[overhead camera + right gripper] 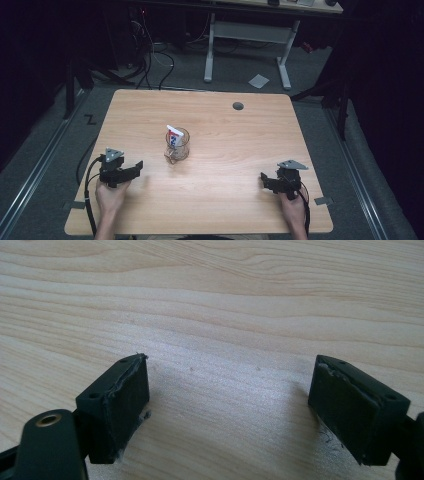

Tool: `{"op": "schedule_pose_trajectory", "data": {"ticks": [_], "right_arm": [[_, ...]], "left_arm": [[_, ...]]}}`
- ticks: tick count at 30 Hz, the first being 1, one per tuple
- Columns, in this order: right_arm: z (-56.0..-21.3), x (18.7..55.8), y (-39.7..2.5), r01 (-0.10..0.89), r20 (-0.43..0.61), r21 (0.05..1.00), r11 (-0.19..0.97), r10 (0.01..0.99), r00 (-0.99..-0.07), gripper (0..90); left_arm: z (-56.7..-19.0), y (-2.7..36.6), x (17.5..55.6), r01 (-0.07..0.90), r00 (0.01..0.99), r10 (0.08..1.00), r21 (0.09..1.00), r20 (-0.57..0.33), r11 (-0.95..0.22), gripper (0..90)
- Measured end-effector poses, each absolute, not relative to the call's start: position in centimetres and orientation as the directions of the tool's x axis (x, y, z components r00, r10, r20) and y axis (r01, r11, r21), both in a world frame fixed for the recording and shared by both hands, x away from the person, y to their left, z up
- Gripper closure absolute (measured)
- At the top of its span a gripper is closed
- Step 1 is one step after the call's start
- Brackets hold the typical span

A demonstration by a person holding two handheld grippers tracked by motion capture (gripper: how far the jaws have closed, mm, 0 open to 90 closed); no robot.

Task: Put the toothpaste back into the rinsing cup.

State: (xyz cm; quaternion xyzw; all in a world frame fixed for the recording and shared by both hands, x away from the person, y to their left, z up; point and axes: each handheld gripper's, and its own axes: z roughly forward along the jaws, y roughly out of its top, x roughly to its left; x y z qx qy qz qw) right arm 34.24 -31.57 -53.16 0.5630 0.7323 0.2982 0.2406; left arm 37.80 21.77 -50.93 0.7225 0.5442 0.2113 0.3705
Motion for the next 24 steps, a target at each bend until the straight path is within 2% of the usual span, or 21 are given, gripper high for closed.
{"op": "schedule_pose_trajectory", "data": {"ticks": [24], "right_arm": [[-53.2, 34.2, -31.6, 0.681, -0.017, 0.708, 0.188, 0.968, -0.250, 16.4]], "left_arm": [[-52.5, 21.1, 38.8, 0.642, 0.293, 0.956, 0.745, -0.020, -0.181, 26.2]]}}
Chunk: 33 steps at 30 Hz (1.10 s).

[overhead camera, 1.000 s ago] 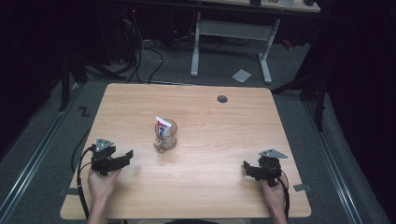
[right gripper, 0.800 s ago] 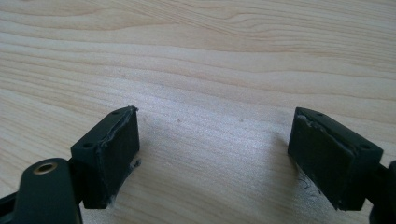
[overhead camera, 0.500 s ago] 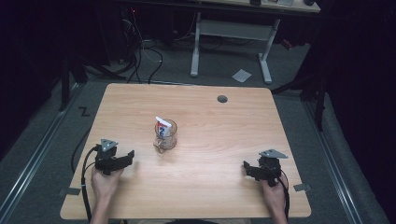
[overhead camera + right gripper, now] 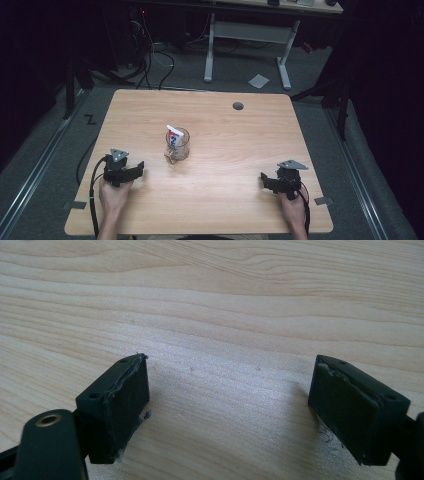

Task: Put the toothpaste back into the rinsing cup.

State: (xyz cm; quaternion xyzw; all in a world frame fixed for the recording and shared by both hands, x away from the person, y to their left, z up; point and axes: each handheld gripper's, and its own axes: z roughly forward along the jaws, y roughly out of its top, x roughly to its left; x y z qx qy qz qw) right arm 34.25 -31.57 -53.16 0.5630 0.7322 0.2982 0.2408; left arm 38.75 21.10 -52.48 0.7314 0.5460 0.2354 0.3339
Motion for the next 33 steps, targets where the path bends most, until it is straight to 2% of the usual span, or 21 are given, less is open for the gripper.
{"op": "schedule_pose_trajectory", "data": {"ticks": [33], "right_arm": [[-53.2, 34.2, -31.6, 0.681, -0.017, 0.708, 0.188, 0.968, -0.250, 16.4]], "left_arm": [[-53.7, 20.6, 39.2, 0.646, 0.295, 0.955, 0.738, -0.006, -0.195, 26.5]]}}
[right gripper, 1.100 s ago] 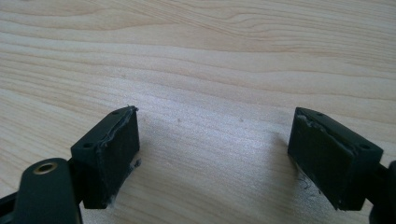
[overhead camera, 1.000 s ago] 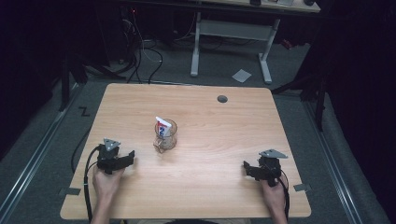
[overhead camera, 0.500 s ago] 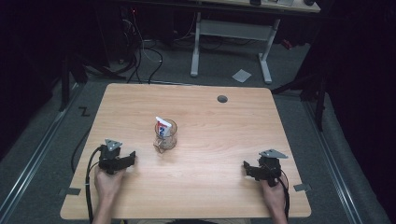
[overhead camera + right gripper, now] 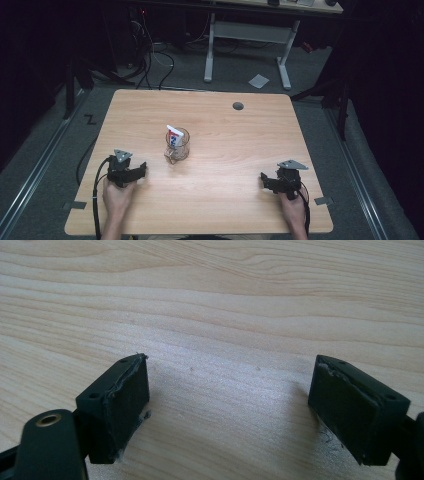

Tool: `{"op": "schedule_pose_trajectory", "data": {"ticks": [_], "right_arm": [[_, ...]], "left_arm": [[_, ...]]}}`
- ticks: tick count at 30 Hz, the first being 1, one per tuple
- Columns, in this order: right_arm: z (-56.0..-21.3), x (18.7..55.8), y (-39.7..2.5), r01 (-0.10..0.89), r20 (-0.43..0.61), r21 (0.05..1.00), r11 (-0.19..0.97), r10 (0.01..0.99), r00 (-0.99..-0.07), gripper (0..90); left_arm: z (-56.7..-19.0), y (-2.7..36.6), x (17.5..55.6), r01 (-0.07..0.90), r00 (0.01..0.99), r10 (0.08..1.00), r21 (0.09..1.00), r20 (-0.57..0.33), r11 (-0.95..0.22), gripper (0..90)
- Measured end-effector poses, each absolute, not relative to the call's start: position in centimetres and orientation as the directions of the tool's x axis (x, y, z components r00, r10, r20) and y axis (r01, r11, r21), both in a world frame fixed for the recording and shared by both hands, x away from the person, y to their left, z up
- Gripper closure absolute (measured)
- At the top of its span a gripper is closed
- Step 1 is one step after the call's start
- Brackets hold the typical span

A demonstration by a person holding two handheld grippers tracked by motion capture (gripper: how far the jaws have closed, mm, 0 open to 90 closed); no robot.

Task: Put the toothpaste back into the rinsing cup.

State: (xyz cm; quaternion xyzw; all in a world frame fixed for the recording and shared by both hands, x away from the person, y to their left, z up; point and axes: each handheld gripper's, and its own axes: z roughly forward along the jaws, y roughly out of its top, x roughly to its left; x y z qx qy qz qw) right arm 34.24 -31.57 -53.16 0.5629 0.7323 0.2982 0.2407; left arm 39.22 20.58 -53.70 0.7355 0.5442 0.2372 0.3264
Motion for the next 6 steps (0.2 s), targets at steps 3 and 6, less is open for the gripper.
{"op": "schedule_pose_trajectory", "data": {"ticks": [3, 6], "right_arm": [[-53.16, 34.24, -31.56, 0.681, -0.016, 0.708, 0.187, 0.968, -0.250, 16.4], [-53.16, 34.24, -31.57, 0.681, -0.016, 0.708, 0.188, 0.968, -0.250, 16.4]], "left_arm": [[-53.70, 20.58, 39.22, 0.646, 0.295, 0.955, 0.738, -0.007, -0.194, 26.4], [-53.70, 20.58, 39.22, 0.646, 0.295, 0.955, 0.738, -0.007, -0.194, 26.4]]}}
